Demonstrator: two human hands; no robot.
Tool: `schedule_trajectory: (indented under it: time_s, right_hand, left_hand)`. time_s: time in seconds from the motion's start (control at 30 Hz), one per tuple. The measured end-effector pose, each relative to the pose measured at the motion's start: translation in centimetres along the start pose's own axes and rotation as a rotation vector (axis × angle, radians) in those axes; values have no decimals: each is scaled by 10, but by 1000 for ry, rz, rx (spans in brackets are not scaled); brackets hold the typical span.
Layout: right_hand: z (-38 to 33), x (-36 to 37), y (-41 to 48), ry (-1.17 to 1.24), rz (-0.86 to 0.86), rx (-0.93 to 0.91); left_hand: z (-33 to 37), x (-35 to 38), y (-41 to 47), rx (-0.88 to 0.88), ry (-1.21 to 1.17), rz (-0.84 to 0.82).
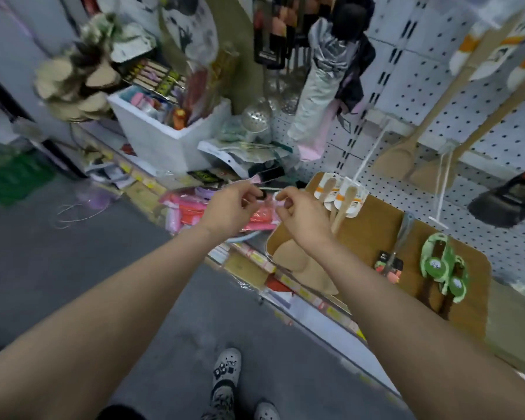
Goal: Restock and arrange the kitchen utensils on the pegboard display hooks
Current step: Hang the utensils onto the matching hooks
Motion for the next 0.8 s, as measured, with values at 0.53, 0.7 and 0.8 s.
schedule_trajectory:
  time_s: [0.53, 0.7, 0.8]
  right_hand:
    - [-239, 34, 72, 41, -39, -523]
    - [-306, 69, 117, 22, -28, -564]
    - [-348, 87, 143, 31, -22, -569]
  left_hand:
    - [-87, -218, -96, -218, -41, 462]
    - [-137, -300, -87, -249, -66, 522]
    - [-165, -352, -77, -238, -65, 561]
Point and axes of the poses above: each hand's wrist, its own y-axis towards the middle knuckle, its own x-axis out of the palm, z = x × y, the point moved 1 cm from there along y, towards the middle knuckle, and after that the axes turned 8 degrees about -x, right-handed, at the moved point
